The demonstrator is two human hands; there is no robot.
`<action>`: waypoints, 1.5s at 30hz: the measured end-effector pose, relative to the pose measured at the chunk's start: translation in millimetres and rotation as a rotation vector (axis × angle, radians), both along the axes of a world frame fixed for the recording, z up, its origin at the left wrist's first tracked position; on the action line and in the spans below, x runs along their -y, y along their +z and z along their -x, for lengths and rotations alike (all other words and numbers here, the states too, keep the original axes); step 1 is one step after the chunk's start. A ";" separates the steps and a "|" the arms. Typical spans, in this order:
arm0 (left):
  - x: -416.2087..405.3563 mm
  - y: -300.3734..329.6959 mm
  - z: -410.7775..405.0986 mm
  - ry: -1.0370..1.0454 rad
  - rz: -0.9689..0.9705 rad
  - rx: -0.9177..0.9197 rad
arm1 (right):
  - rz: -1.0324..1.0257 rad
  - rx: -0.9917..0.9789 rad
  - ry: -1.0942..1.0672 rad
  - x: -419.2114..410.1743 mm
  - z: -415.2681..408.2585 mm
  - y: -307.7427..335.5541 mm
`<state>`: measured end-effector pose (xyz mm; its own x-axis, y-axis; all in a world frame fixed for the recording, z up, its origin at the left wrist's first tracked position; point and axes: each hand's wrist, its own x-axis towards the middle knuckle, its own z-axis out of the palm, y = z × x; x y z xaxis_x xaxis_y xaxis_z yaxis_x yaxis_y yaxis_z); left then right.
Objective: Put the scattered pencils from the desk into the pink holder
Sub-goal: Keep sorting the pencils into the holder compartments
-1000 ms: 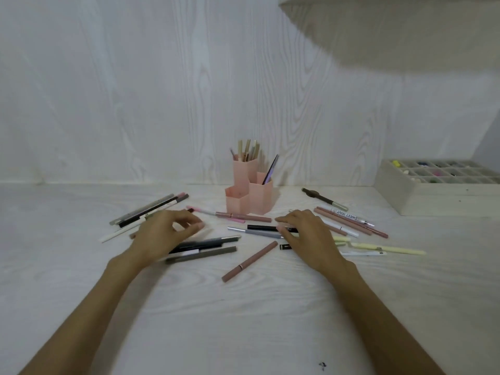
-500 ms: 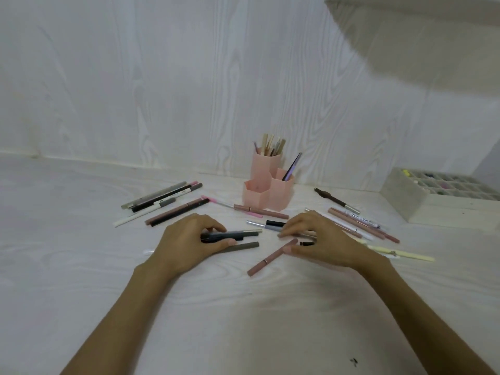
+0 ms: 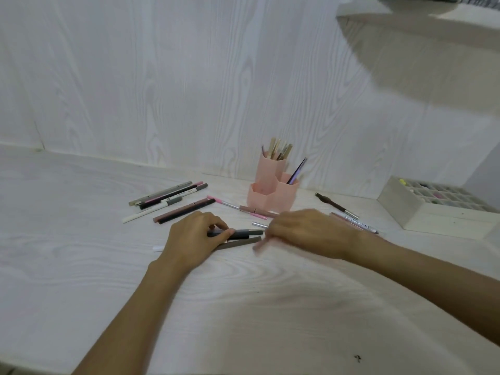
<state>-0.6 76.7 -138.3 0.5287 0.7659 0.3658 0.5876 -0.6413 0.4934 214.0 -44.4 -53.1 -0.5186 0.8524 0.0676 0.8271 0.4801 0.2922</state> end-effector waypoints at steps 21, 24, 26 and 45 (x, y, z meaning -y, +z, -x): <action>-4.4 -4.0 -0.2 -0.015 -0.015 0.036 | -0.353 -0.792 -0.720 -119.9 10.7 1.0; -4.8 -5.0 -0.5 -0.022 -0.015 0.036 | -0.288 -0.717 -0.753 -121.8 11.5 -3.1; -4.2 -5.0 -0.7 -0.024 -0.008 0.038 | -0.267 -0.726 -0.744 -123.2 13.8 -4.6; -3.0 -1.1 -1.2 -0.023 0.005 0.024 | 0.322 -0.466 -0.594 -3.7 -45.0 55.8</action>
